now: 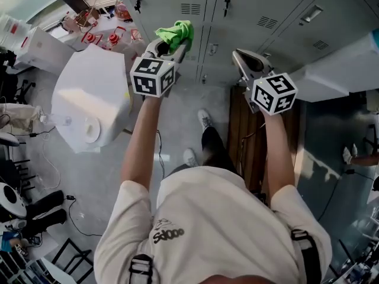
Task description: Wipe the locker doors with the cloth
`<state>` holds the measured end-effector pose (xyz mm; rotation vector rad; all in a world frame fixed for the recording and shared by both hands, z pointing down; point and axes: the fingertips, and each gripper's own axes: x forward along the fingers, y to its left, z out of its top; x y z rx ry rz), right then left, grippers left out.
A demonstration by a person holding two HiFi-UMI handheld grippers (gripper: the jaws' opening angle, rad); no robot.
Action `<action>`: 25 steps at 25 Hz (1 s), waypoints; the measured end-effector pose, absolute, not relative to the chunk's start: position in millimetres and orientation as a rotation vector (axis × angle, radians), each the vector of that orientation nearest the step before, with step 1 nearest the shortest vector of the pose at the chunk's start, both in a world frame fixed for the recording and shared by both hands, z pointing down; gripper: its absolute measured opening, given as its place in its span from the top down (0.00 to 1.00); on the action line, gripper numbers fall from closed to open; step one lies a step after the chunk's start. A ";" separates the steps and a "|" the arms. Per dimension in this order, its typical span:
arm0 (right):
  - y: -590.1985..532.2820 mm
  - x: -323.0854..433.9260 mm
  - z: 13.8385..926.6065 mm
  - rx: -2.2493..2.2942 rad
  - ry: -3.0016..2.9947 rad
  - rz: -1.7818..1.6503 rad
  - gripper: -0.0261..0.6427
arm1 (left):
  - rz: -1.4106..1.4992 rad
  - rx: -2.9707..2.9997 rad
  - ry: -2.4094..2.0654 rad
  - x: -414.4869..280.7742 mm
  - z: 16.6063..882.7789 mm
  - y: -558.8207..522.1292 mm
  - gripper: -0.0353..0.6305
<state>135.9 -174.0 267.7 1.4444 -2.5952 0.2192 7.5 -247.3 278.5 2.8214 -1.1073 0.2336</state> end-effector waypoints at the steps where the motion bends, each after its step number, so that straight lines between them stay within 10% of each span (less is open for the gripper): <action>1: -183.9 138.5 273.3 1.435 -2.599 0.223 0.95 | 0.232 2.801 -1.109 14.0 287.5 -262.9 0.74; 25: -310.7 171.9 429.1 1.363 -2.475 0.385 0.95 | 0.563 2.519 -0.939 100.8 562.2 -389.6 0.74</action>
